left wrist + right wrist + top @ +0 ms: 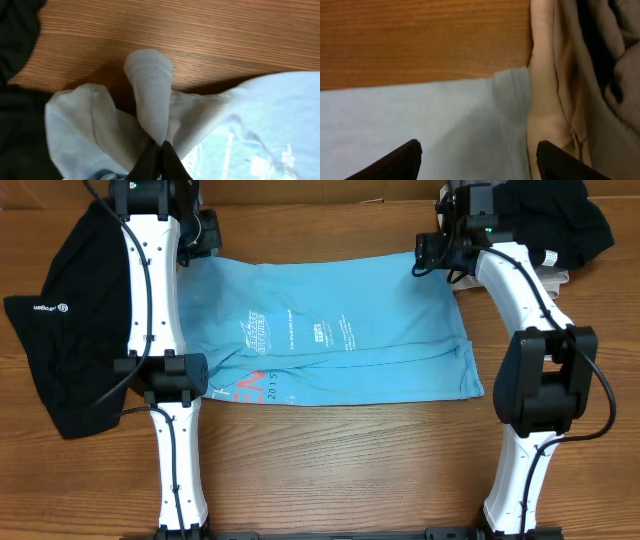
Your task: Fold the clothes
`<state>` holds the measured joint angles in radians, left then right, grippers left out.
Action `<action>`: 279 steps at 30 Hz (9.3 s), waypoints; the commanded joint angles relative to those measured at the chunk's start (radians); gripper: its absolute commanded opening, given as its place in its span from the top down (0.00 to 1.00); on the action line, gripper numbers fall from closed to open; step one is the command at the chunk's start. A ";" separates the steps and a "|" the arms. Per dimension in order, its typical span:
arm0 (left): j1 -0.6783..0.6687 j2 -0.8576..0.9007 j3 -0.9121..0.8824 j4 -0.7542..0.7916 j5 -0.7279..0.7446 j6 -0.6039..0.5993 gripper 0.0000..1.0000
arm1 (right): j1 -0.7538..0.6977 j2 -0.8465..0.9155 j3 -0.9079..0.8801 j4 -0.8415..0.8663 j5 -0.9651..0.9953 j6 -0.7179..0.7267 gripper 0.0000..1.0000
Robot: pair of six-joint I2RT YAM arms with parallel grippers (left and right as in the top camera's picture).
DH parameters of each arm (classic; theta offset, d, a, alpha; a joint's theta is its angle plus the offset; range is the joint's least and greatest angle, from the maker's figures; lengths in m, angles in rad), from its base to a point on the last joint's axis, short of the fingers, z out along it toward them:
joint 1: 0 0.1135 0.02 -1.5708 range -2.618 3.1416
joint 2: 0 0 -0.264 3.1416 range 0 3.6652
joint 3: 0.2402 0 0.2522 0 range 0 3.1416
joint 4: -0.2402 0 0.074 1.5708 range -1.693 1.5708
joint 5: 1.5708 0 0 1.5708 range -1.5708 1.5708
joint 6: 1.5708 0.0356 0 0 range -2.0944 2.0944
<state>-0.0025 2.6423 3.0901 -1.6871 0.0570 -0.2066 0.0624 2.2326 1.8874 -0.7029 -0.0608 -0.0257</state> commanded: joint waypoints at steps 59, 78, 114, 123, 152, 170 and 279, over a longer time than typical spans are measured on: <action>0.004 -0.013 0.006 0.000 -0.198 -0.056 0.96 | -0.029 0.187 0.134 0.212 0.106 -0.004 0.64; 0.004 -0.013 0.006 -0.002 -0.195 -0.056 0.96 | -0.024 0.219 0.195 0.116 0.103 -0.009 0.59; 0.004 -0.013 0.006 -0.002 -0.195 -0.063 0.96 | -0.019 0.294 0.196 0.091 0.158 -0.001 0.96; 0.010 -0.022 0.012 -0.002 -0.189 -0.067 0.96 | -0.016 0.180 0.214 0.044 0.148 0.003 0.96; 0.008 -0.335 -0.313 -0.003 -0.041 0.011 0.96 | -0.018 -0.202 0.257 -0.763 -0.053 0.162 0.96; 0.012 -0.376 -0.857 -0.003 -0.169 0.012 0.96 | -0.095 -0.202 0.021 -0.797 -0.049 0.201 0.96; 0.013 -0.454 -0.425 0.046 0.066 0.028 0.03 | 0.345 -0.253 -0.186 -0.527 -0.222 0.237 0.96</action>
<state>0.0086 2.1807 2.6698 -1.6455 0.1413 -0.2012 0.3962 2.0102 1.6772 -1.2396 -0.2668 0.1822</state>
